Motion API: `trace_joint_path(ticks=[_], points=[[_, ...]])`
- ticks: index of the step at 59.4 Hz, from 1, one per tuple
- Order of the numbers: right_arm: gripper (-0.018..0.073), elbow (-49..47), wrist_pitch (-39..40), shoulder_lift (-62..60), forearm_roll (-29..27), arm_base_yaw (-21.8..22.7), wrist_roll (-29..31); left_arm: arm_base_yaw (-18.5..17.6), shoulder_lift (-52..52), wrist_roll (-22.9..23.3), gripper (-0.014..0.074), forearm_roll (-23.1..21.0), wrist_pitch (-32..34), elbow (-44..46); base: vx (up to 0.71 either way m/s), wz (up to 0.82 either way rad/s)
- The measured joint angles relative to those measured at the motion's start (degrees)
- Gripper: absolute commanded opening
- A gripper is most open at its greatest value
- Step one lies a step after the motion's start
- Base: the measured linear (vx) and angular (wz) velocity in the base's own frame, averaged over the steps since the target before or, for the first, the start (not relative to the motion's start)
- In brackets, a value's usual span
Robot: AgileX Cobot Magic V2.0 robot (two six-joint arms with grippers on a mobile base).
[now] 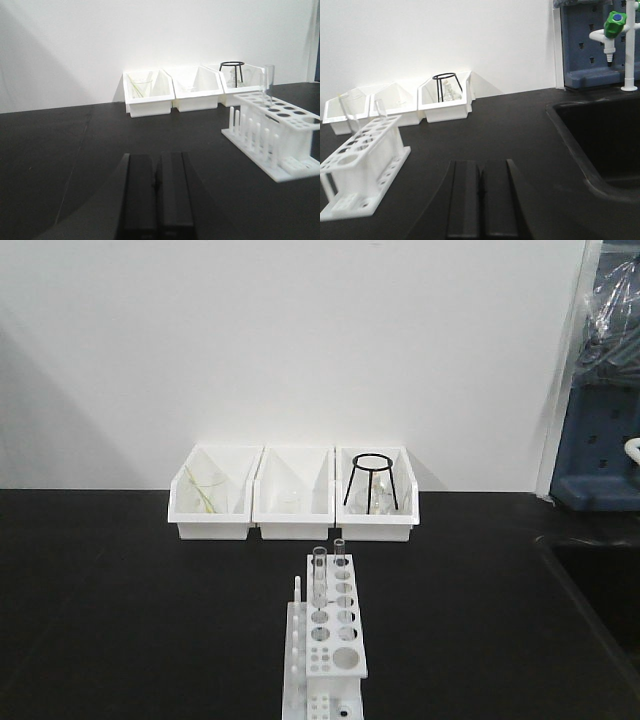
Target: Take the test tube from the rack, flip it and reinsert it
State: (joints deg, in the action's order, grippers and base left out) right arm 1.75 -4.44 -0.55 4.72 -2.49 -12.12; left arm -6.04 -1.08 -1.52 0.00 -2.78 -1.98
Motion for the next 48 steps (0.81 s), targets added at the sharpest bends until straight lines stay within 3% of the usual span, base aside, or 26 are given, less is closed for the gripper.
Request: trace_joint_path(ticks=[25, 48], points=[[-0.0011, 0.0, 0.0, 0.0, 0.0, 0.0, 0.0, 0.0, 0.0, 0.0, -0.0006, 0.0, 0.0, 0.0, 0.27, -0.04], [-0.0011, 0.0, 0.0, 0.0, 0.0, 0.0, 0.0, 0.0, 0.0, 0.0, -0.0006, 0.0, 0.0, 0.0, 0.08, -0.02]])
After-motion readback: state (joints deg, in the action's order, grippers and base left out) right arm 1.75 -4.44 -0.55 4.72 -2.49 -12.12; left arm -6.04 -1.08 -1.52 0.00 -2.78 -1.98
